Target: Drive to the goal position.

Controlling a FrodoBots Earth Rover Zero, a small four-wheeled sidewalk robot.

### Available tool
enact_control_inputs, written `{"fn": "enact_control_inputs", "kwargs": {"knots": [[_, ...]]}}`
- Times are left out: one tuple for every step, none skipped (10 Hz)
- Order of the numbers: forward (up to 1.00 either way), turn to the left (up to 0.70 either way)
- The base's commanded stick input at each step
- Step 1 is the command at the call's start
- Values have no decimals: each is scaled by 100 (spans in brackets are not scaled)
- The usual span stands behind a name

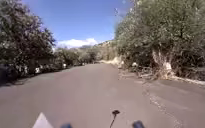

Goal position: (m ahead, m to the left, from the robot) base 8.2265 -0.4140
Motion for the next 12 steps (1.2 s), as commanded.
{"fn": "enact_control_inputs", "kwargs": {"knots": [[85, 0], [85, 0], [85, 0], [85, 0], [85, 0], [85, 0], [85, 0], [85, 0], [85, 0], [85, 0], [85, 0], [85, 0]]}}
